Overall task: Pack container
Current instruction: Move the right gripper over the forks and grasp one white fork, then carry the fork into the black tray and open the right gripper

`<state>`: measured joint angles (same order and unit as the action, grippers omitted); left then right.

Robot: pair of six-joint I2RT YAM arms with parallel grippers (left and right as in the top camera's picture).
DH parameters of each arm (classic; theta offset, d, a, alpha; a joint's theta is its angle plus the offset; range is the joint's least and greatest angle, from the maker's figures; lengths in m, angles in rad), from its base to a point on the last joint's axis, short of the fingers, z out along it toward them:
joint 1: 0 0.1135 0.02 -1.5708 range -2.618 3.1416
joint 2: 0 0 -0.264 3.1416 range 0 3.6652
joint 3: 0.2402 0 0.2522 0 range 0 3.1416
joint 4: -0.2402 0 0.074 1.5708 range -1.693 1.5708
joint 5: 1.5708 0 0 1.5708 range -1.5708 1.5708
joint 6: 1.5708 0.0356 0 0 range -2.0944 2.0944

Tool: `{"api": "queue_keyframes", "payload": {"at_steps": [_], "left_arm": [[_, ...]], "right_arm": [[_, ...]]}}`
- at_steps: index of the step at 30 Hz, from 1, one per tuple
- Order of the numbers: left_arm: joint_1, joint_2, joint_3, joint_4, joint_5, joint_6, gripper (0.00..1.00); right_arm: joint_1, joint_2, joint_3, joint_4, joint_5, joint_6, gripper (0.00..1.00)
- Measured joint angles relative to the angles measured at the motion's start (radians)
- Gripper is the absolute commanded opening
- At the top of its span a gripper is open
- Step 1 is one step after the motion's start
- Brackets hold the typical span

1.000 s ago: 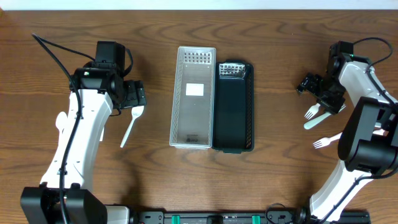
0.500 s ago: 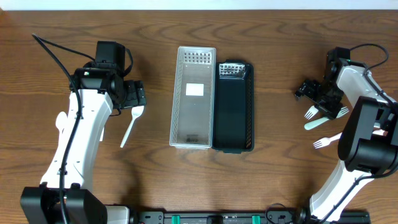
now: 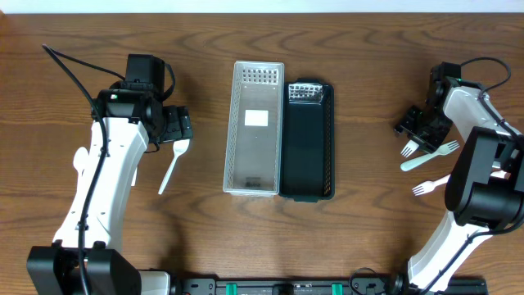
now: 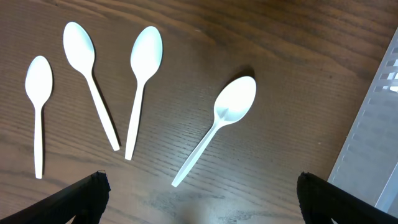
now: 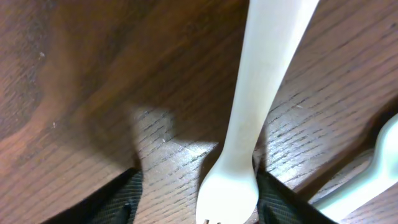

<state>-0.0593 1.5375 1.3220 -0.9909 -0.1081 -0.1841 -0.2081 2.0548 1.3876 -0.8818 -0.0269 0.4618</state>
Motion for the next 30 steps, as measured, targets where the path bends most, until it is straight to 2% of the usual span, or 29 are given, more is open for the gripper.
{"api": "queue_keyframes", "payload": {"at_steps": [2,10,16,23,30], "left_arm": [[0.000,0.000,0.000,0.000,0.000,0.000,0.98],[0.000,0.000,0.000,0.000,0.000,0.000,0.98],[0.000,0.000,0.000,0.000,0.000,0.000,0.98],[0.000,0.000,0.000,0.000,0.000,0.000,0.98],[0.000,0.000,0.000,0.000,0.000,0.000,0.98]], "right_arm": [[0.000,0.000,0.000,0.000,0.000,-0.001,0.47],[0.000,0.000,-0.001,0.000,0.000,0.001,0.33],[0.000,0.000,-0.002,0.000,0.000,0.001,0.29],[0.000,0.000,-0.001,0.000,-0.001,0.001,0.11],[0.019,-0.011,0.013,-0.039,-0.002,-0.034,0.11]]}}
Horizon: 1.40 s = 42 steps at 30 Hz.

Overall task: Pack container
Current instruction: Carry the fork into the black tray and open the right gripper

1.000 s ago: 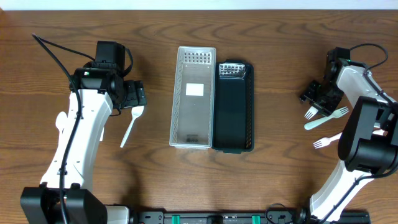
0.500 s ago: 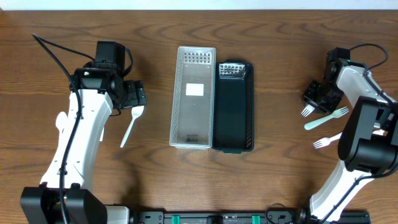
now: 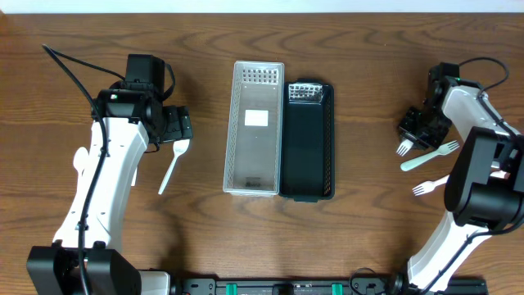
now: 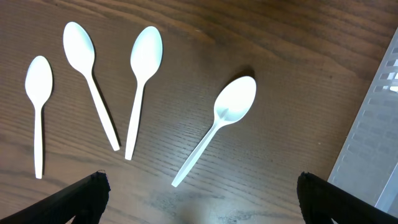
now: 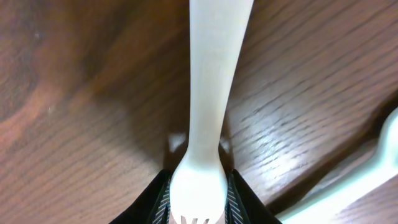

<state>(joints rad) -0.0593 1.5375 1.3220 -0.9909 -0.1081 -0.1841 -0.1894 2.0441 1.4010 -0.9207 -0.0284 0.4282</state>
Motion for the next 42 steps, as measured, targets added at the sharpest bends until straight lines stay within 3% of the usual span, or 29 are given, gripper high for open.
{"api": "queue_keyframes", "payload": {"at_steps": [5,11,17,21,24,33,37,42], "left_arm": [[0.000,0.000,0.000,0.000,0.000,0.000,0.98],[0.000,0.000,0.000,0.000,0.000,0.000,0.98],[0.000,0.000,0.000,0.000,0.000,0.000,0.98],[0.000,0.000,0.000,0.000,0.000,0.000,0.98],[0.000,0.000,0.000,0.001,0.000,0.000,0.98],[0.000,0.000,0.000,0.000,0.000,0.000,0.98],[0.000,0.000,0.000,0.000,0.000,0.000,0.98],[0.000,0.000,0.000,0.000,0.000,0.000,0.98]], "right_arm": [[0.112,-0.100,0.101,-0.061,0.002,-0.060,0.11],[0.370,-0.230,0.231,-0.107,-0.002,-0.054,0.11],[0.590,-0.212,0.210,-0.114,-0.008,0.069,0.09],[0.657,-0.206,0.128,-0.080,-0.006,0.137,0.10],[0.678,-0.203,0.037,-0.021,-0.007,0.165,0.17],[0.678,-0.197,-0.054,0.074,-0.010,0.171,0.62],[0.674,-0.197,-0.020,0.064,-0.009,0.114,0.63],[0.619,-0.196,0.172,-0.043,0.003,0.089,0.64]]}}
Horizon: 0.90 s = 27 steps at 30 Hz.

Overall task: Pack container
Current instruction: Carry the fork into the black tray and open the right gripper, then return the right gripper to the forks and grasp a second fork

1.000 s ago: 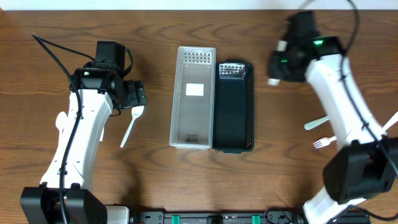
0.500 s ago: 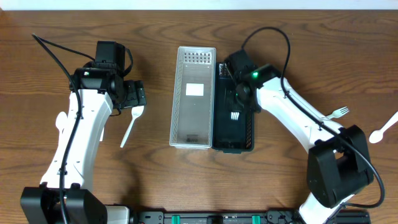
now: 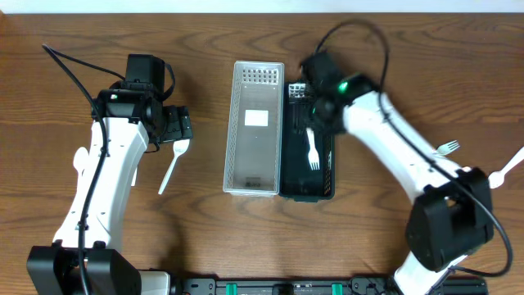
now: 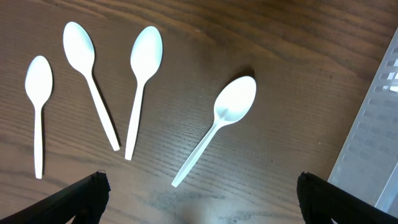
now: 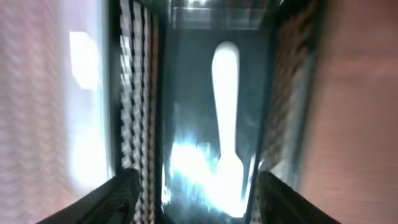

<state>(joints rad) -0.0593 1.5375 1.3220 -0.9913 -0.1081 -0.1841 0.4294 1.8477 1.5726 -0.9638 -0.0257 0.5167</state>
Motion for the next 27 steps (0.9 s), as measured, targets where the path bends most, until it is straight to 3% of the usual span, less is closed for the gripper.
{"api": "queue_keyframes", "payload": {"at_steps": [4,7,11,15,27], "left_arm": [[0.000,0.000,0.000,0.001,0.000,0.000,0.98],[0.000,0.000,0.000,0.001,0.000,0.000,0.98],[0.000,0.000,0.000,0.000,0.000,0.000,0.98],[0.000,0.000,0.000,0.000,0.000,0.000,0.98],[0.000,0.000,0.000,0.001,0.000,0.000,0.98]], "right_arm": [[-0.159,-0.021,0.132,-0.077,0.008,0.029,0.67],[-0.316,-0.047,0.147,-0.135,0.021,0.070,0.77],[-0.542,-0.051,0.115,-0.164,0.032,0.120,0.81],[-0.676,-0.048,0.006,-0.134,0.040,0.137,0.83],[-0.769,-0.014,-0.377,0.151,0.038,0.138,0.84]]}}
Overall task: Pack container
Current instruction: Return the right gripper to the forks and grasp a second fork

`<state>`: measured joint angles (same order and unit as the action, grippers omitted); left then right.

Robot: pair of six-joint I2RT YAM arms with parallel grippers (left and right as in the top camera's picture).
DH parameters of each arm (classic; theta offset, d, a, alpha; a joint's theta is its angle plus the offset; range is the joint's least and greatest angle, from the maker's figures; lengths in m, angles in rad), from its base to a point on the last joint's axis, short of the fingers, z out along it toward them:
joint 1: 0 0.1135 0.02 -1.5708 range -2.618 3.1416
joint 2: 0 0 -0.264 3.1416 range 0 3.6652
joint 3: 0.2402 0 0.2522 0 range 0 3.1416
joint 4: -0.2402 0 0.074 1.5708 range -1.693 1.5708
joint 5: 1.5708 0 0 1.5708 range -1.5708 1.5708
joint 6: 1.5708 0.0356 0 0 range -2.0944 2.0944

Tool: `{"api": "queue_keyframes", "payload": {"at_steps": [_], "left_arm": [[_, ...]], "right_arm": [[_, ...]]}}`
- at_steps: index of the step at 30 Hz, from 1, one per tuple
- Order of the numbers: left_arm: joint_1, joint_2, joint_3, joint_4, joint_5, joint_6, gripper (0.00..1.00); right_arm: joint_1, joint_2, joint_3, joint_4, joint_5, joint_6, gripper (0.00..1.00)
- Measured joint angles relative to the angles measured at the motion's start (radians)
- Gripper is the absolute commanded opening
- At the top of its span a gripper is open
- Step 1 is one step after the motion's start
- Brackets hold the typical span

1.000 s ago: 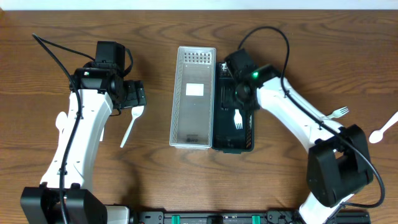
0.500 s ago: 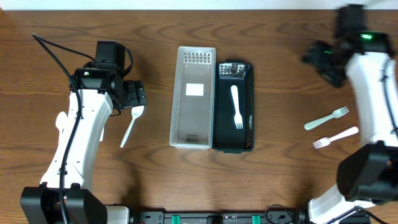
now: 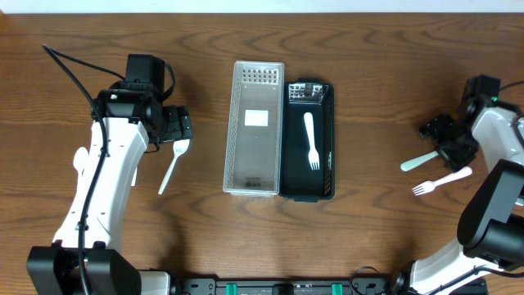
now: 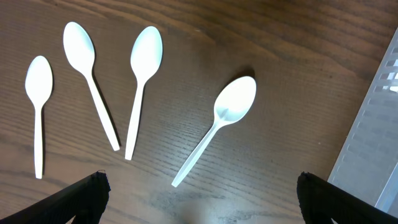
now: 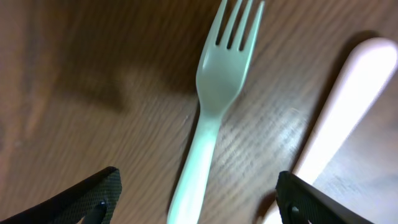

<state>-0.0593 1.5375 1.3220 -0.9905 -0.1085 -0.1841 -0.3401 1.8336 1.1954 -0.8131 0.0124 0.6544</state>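
Observation:
A white fork (image 3: 311, 141) lies lengthwise in the black container (image 3: 327, 176), which stands beside the clear container (image 3: 231, 147). My right gripper (image 3: 449, 142) (image 5: 199, 208) hangs open at the far right, low over a pale green fork (image 5: 212, 118) (image 3: 420, 161) that lies between its fingers. A white fork (image 3: 442, 180) lies next to it, its handle (image 5: 339, 118) showing. My left gripper (image 3: 176, 127) (image 4: 199, 202) is open above several white spoons; the nearest spoon (image 4: 219, 124) lies just ahead of it.
Three more spoons (image 4: 40, 112) (image 4: 90, 81) (image 4: 142, 87) lie left of the nearest one. The clear container's wall (image 4: 373, 143) is at the right edge of the left wrist view. The right arm's cable loops near the table's right edge.
My right gripper was over the black container with the white fork lying in it. Now it is back at the far right, open over the pale green fork. The left arm has not moved.
My right gripper stood open around a white fork on the table at the right, then shut on it. Later that fork lay in the black container beneath the opened gripper. Now the gripper is over the pale green fork. The left gripper stayed above the spoons throughout.

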Motion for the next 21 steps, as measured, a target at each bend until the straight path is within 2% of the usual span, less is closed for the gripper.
{"api": "queue_keyframes", "payload": {"at_steps": [13,18,21], "left_arm": [[0.000,0.000,0.000,0.000,0.000,0.000,0.98],[0.000,0.000,0.000,0.000,0.000,0.000,0.98],[0.000,0.000,0.000,0.000,0.000,0.000,0.98]], "right_arm": [[0.000,-0.001,-0.132,0.198,0.003,0.000,0.84],[0.000,-0.001,-0.135,0.212,0.003,-0.002,0.74],[0.000,-0.001,-0.136,0.218,0.002,-0.007,0.59]]}}
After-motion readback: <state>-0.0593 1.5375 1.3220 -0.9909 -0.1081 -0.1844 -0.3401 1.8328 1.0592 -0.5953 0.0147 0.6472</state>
